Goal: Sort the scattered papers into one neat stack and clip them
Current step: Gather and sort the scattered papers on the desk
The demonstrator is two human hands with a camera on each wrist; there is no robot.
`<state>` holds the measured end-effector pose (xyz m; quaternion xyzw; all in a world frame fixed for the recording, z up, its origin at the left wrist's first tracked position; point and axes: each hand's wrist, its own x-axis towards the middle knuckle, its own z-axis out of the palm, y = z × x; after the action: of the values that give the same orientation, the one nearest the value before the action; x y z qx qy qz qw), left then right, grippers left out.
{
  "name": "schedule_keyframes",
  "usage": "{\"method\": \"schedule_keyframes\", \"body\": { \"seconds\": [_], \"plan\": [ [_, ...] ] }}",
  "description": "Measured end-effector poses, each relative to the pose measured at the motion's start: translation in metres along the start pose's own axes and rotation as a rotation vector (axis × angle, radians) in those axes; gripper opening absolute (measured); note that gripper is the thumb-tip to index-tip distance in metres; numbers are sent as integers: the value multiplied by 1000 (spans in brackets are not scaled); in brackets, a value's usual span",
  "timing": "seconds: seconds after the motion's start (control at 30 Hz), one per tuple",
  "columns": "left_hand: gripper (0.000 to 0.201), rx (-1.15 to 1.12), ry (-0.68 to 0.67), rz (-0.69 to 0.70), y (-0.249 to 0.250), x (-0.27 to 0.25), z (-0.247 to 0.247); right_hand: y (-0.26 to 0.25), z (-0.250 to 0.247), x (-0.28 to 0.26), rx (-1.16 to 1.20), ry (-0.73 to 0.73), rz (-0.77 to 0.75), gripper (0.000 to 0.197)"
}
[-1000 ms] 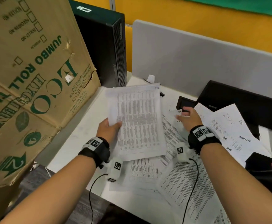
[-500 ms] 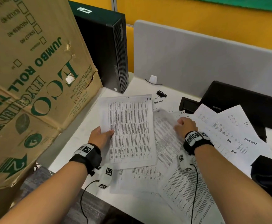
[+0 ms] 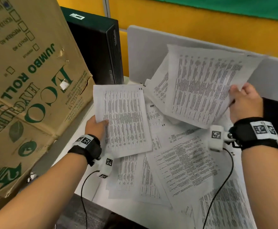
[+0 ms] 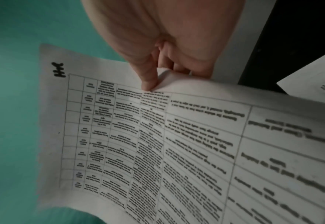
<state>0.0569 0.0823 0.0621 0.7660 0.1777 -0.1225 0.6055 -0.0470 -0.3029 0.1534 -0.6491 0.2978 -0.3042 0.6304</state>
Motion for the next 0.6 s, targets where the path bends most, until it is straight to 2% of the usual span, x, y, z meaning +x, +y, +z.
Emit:
{"method": "schedule_keyframes", "body": {
  "seconds": [0.17, 0.27, 0.4, 0.53, 0.6],
  "plan": [
    [31, 108, 63, 76, 15, 13, 2, -20, -19, 1, 320, -82, 93, 24],
    [29, 126, 39, 128, 23, 14, 8, -34, -25, -3, 372, -137, 123, 30],
    [20, 150, -127, 172, 33, 3, 24, -33, -26, -4, 260, -247, 147, 28],
    [28, 234, -328, 164, 25, -13, 51, -4, -25, 6, 104, -281, 235, 38],
    [32, 251, -370, 157, 16, -19, 60, 7, -26, 7, 59, -262, 260, 35]
  ]
}}
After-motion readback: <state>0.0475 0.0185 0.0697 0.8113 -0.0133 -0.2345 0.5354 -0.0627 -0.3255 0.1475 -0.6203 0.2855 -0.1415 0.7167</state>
